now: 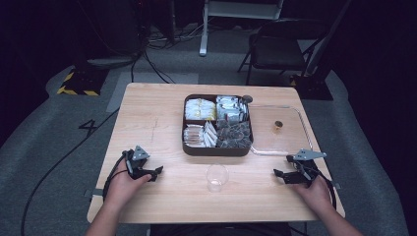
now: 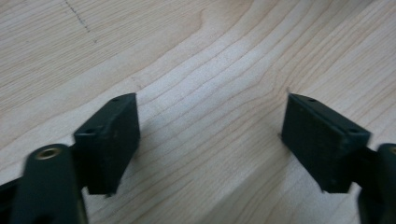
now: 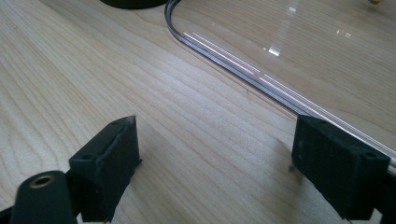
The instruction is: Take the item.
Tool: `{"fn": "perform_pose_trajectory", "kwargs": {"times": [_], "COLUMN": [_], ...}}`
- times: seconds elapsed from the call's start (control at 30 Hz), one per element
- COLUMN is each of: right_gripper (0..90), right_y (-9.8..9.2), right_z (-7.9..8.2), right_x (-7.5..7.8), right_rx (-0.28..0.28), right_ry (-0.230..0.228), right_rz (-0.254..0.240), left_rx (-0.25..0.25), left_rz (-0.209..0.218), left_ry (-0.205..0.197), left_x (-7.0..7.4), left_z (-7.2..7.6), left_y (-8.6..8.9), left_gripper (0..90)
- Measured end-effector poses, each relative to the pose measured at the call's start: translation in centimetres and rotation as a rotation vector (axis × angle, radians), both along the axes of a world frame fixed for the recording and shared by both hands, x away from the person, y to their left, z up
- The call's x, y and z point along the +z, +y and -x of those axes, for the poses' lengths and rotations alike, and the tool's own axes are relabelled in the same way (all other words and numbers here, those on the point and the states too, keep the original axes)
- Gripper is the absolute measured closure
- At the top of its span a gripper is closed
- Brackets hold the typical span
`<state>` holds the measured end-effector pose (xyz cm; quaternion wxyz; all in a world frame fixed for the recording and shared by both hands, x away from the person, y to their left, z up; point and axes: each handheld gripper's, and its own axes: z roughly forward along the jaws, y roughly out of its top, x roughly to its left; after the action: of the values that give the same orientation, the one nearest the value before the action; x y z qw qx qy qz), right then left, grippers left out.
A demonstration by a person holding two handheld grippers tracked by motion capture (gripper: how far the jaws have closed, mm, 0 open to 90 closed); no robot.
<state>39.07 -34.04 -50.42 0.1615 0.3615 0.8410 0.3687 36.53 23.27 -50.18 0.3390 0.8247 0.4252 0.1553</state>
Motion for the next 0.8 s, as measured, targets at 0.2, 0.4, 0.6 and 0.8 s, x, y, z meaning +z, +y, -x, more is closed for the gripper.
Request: {"fn": "perform_pose_trajectory", "kwargs": {"times": [0.2, 0.4, 0.6, 0.8], "right_gripper": [15.1, 15.0, 15.1, 15.1], "right_y": [0.0, 0.0, 0.0, 0.0], "right_z": [0.0, -0.1, -0.1, -0.2], "right_x": [0.0, 0.0, 0.0, 0.0], "right_rx": [0.004, 0.007, 0.008, 0.008], "right_ry": [-0.001, -0.001, -0.001, -0.001], "right_rz": [0.000, 0.000, 0.000, 0.000], "left_rx": [-0.028, -0.062, -0.084, -0.111], "left_rz": [0.073, 0.083, 0.076, 0.125], "left_ry": [0.025, 0.015, 0.006, -0.015], "left_x": [1.2, 2.7, 4.4, 5.9], "left_z": [-0.4, -0.5, -0.9, -1.4], "left_y": [0.2, -0.2, -0.1, -0.4], "left_gripper": [33.0, 32.9, 33.7, 34.3]}}
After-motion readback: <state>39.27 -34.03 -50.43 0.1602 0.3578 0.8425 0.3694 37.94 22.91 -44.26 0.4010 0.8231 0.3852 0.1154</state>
